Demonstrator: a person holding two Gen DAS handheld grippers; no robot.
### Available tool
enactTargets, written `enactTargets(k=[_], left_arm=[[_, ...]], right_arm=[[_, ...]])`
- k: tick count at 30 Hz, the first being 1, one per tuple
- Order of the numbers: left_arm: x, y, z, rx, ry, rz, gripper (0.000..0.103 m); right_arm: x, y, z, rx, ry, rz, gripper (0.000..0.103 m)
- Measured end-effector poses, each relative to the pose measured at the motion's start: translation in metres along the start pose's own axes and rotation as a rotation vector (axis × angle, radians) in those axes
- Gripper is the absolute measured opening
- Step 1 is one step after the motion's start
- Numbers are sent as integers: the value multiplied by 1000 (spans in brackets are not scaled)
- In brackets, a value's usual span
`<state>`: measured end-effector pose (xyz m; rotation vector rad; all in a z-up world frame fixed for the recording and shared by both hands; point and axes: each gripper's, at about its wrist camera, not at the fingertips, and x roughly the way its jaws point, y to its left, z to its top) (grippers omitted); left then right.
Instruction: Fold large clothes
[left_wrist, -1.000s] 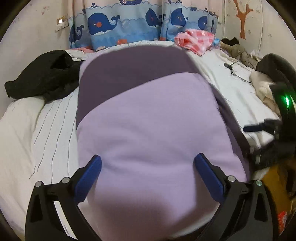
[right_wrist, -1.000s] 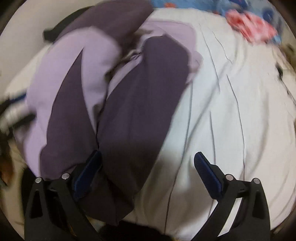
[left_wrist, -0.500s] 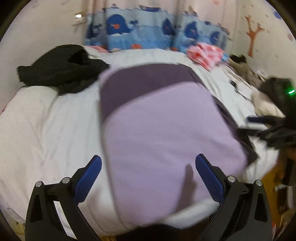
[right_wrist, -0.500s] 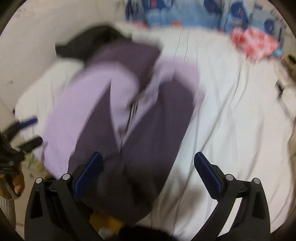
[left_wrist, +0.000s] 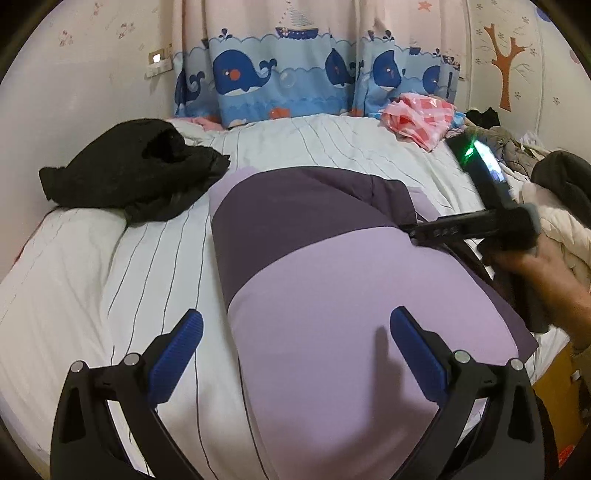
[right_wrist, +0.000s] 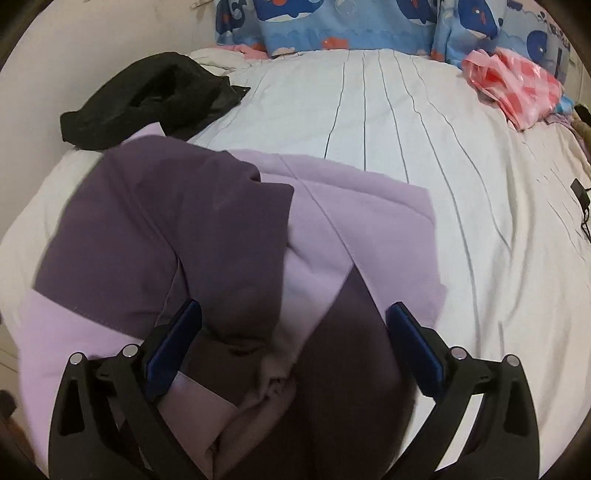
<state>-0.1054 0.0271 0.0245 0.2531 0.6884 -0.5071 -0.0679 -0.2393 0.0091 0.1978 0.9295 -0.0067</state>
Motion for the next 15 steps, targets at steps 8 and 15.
enactTargets(k=[8,15], left_arm=[[34,68,14,-354,46,-335,97],[104,87,3,-458,195,-453,97]], right_arm=[[-8,-62,-25,228,-11,6,96],[32,-93,-56,398,65,253,96]])
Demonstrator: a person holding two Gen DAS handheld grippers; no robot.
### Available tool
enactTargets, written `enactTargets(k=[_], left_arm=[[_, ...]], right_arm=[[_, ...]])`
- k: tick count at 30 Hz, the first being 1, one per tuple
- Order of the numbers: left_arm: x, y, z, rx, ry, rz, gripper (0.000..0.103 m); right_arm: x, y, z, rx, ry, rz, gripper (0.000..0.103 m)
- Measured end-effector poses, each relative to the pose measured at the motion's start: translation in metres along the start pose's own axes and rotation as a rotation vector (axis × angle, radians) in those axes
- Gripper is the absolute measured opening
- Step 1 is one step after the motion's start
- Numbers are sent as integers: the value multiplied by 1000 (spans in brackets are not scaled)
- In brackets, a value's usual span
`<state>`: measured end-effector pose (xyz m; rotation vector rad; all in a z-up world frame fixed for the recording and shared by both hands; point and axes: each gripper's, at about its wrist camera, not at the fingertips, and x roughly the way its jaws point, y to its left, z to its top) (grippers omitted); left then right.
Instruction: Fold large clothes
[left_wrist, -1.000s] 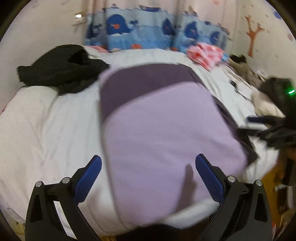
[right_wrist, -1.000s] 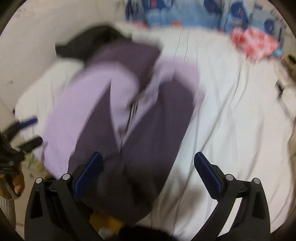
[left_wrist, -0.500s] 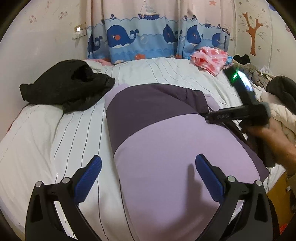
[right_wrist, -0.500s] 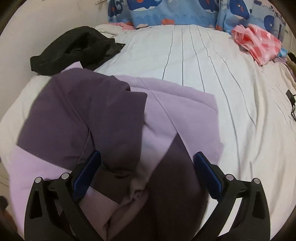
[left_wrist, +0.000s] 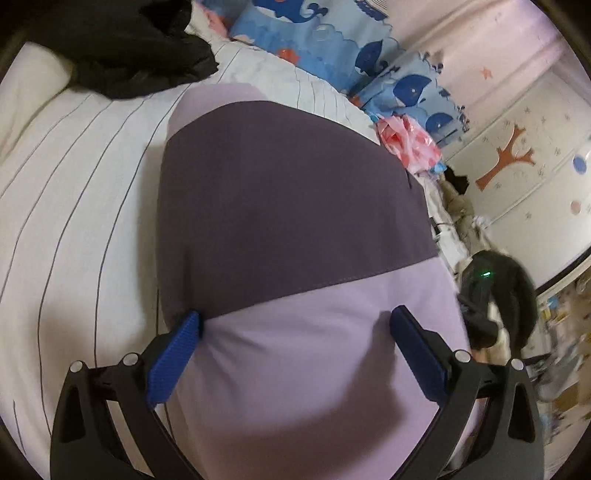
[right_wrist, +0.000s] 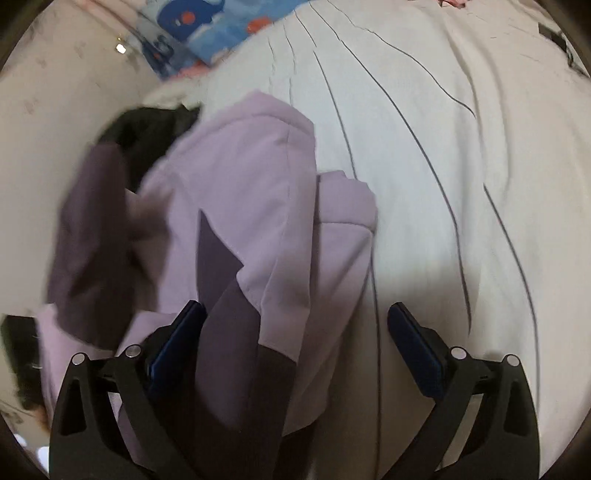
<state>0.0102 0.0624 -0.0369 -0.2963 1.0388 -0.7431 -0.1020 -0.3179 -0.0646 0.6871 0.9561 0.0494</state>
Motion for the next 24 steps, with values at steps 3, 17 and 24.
enactTargets(k=[3,17,24], left_arm=[[-3,-23,3,76,-7,12,97],[-55,-92,3,383,-86,67,78],[-133,18,-1,45,-285,72,92]], right_arm=[[17,22,3,3,11,105,97],[49,89,-3,-272,51,-23,97],[-9,74,12,-171,-24,-4,97]])
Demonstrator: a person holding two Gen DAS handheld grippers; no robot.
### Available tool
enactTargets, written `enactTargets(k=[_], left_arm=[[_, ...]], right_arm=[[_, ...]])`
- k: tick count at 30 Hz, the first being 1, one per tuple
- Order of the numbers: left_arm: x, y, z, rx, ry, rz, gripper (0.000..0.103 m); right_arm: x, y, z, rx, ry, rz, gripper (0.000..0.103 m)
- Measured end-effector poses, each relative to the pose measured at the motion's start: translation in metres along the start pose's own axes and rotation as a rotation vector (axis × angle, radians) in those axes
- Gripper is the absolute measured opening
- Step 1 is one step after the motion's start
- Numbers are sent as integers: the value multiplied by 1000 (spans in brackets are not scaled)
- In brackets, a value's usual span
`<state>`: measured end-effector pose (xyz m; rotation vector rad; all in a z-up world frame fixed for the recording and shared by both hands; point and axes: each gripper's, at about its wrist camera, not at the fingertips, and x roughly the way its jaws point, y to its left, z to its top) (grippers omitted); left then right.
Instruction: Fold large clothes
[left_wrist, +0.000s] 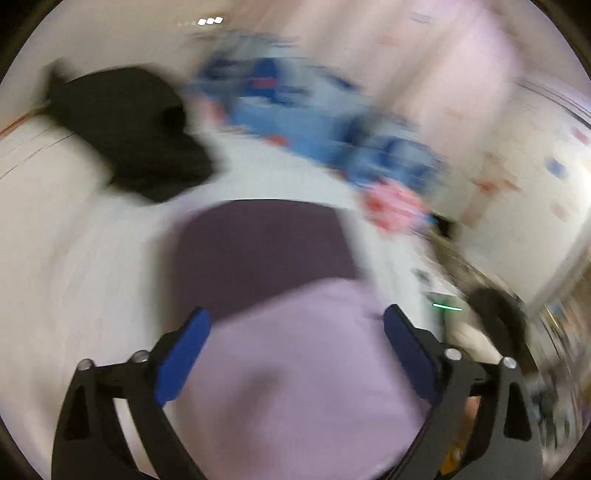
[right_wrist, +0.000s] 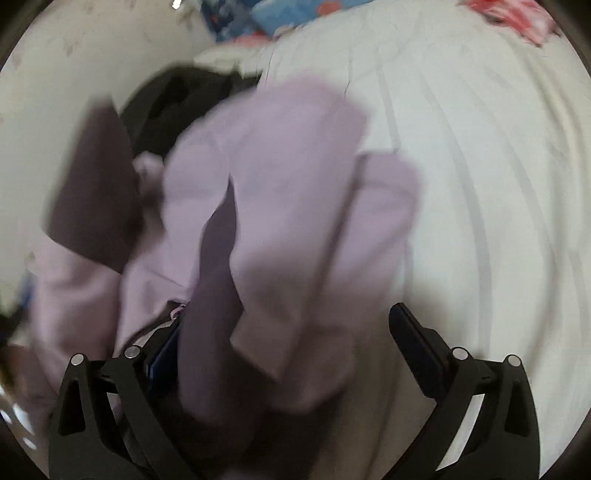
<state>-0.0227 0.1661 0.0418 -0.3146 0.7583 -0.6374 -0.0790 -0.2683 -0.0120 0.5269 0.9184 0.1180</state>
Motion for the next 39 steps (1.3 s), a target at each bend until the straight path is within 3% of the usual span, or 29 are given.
enactTargets(k=[2,4,5,6,7,9,10,12,14,15,17,19,21,23,24,26,27,29,30,31,33,34,37,39], left_arm=[[39,29,-10,2,133,113,92],[78,33,-29,-19,240,66,92],[89,18,-37,-3,242,45,92],[94,3,-40,37,231,53,93],[99,-29,-44,124,223,96,93],[101,-66,-49,209,218,120,93],[101,-78,-50,234,218,129,92],[100,-95,-50,286,227,159,92],[93,-92,-46,264,246,147,92],[86,-91,-43,249,249,121,92],[84,-99,-36,245,246,54,93],[90,-113,-44,307,247,57,95],[116,-121,-60,340,256,90,96],[127,-137,-61,374,258,117,96],[121,-141,-56,371,263,97,96],[100,-139,-38,335,236,59,96],[86,-130,-27,318,192,88,96],[73,-101,-16,252,141,134,96],[76,-80,-12,185,146,142,96],[94,-53,-15,94,200,117,96],[135,-28,-32,-3,313,41,98],[140,-22,-37,-58,309,-2,97],[132,-37,-25,-12,295,2,97],[128,-46,-10,50,289,50,97]], right_arm=[[-44,6,0,-10,-158,-44,97],[-64,30,10,-71,-220,19,97],[-61,50,18,-136,-210,39,97],[-50,67,25,-171,-181,48,97],[-28,80,35,-184,-91,89,97],[38,80,48,-39,172,300,97],[62,80,51,26,224,349,97],[65,89,51,15,196,363,94],[31,103,45,-67,78,412,73],[14,105,41,-98,37,409,50],[-13,102,27,-143,-22,384,45],[-15,87,9,-158,-44,261,44],[2,58,-11,-119,-61,199,44],[28,24,-36,18,-90,305,52],[22,15,-42,46,-97,308,53],[3,34,-35,-22,-140,200,53],[-6,44,-31,-59,-159,151,55],[-21,64,-39,-134,-228,-7,68],[-22,58,-42,-126,-249,-47,80],[-8,52,-47,-82,-240,-48,87],[18,23,-52,5,-227,17,96],[26,17,-48,29,-233,59,97],[55,13,-23,82,-241,239,97],[55,11,-7,79,-237,259,96]])
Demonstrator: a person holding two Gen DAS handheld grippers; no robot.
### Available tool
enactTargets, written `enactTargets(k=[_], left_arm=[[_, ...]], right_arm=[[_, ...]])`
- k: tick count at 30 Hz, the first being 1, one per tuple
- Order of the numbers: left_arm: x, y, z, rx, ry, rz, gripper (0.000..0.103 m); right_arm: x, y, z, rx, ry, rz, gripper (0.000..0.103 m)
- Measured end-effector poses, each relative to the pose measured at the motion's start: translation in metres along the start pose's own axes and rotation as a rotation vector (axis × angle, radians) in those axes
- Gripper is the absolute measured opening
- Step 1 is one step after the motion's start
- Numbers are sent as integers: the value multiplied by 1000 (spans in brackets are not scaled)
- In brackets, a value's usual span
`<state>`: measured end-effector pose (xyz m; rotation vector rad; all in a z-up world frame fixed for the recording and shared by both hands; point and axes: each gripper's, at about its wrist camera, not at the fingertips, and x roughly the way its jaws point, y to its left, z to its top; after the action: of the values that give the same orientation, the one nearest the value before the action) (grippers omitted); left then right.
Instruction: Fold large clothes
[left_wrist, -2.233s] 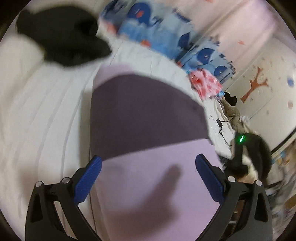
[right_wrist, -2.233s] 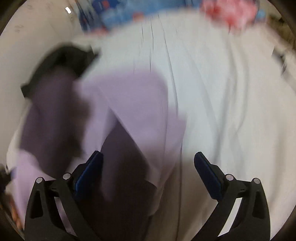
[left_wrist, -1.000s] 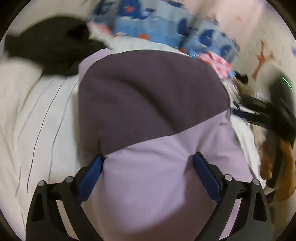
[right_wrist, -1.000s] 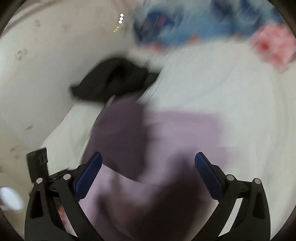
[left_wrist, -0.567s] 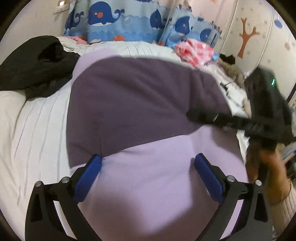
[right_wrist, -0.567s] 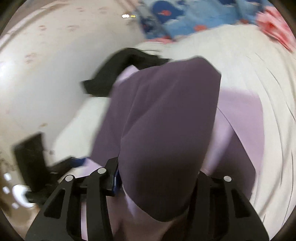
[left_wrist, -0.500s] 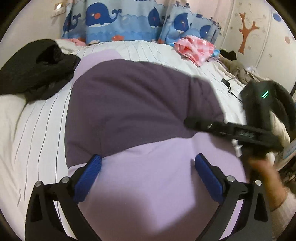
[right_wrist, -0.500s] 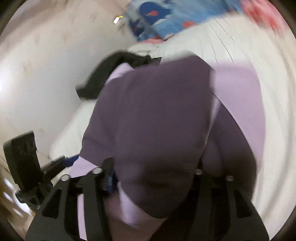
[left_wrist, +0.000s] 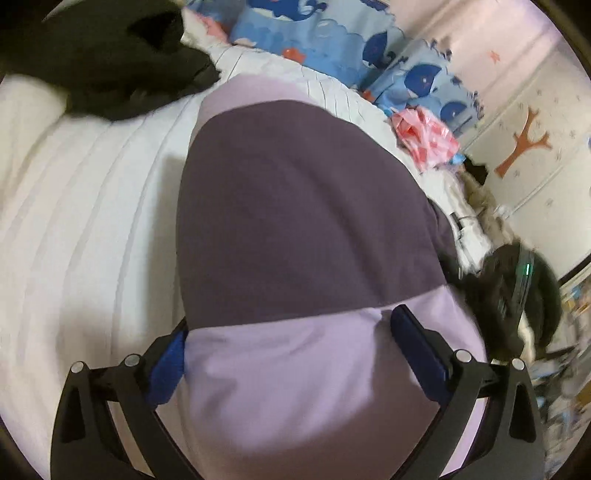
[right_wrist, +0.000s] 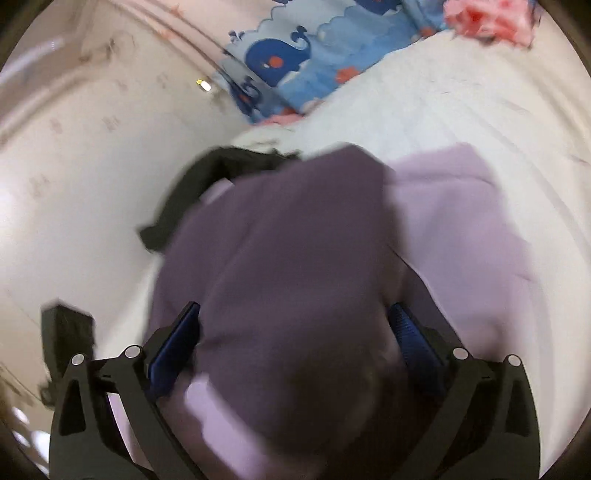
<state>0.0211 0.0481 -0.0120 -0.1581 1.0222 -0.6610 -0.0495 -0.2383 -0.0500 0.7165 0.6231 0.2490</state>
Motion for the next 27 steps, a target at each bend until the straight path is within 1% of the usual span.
enactTargets(k=[1,3,4,5,6,7,8,9,10,11,12,13,14,15,16,17,18,19,20,21,22,24,25,26,27], left_arm=[[-2,-3,4,25,-12,29,97],[-2,-8,5,61,-15,64,97],[6,-10,1,96,2,102,97],[15,-14,-6,121,26,101,97],[21,-15,-11,125,39,85,98],[26,-18,-18,129,44,83,98],[24,-26,-24,151,27,107,98],[19,-31,-26,156,14,128,98],[19,-31,-24,142,10,134,98],[19,-28,-21,111,10,138,98],[20,-27,-21,93,10,139,98],[22,-24,-21,62,3,140,98],[23,-22,-22,27,-16,151,98],[24,-25,-22,9,-35,166,98],[29,-31,-24,-7,-67,211,98],[33,-36,-23,-14,-81,248,98],[38,-38,-20,-15,-80,270,98],[41,-37,-17,-19,-71,265,98],[37,-33,-18,-22,-66,251,98],[35,-27,-18,-25,-58,223,98],[32,-22,-21,-30,-56,206,98],[28,-10,-24,-51,-60,165,98],[26,-9,-27,-57,-63,156,98],[26,-9,-28,-58,-65,156,98],[27,-11,-28,-54,-67,161,98]], right_arm=[[5,3,2,-22,36,-42,96],[-26,-4,-7,-109,85,-121,95],[-35,-2,-12,-187,95,-166,94],[-44,2,-14,-258,100,-225,94],[-49,-1,-16,-284,119,-248,94],[-56,-5,-12,-256,163,-246,94],[-55,-2,-6,-235,180,-247,94],[-64,10,3,-253,162,-276,94],[-68,20,11,-282,130,-294,94],[-73,32,22,-313,64,-325,94],[-70,32,26,-319,25,-362,94],[-54,26,29,-313,33,-404,94],[-38,20,27,-326,68,-445,94],[-10,7,21,-353,123,-464,97],[17,-14,23,-304,155,-401,97],[22,-23,29,-248,189,-379,97],[25,-23,38,-232,225,-388,97],[22,-16,46,-246,252,-421,97],[10,-3,52,-277,250,-451,96],[-9,11,54,-302,220,-454,94],[-39,31,53,-328,165,-434,94],[-94,63,30,-380,88,-388,94],[-117,76,9,-404,68,-378,94],[-124,80,-19,-424,101,-394,94],[-120,79,-39,-451,156,-429,94]])
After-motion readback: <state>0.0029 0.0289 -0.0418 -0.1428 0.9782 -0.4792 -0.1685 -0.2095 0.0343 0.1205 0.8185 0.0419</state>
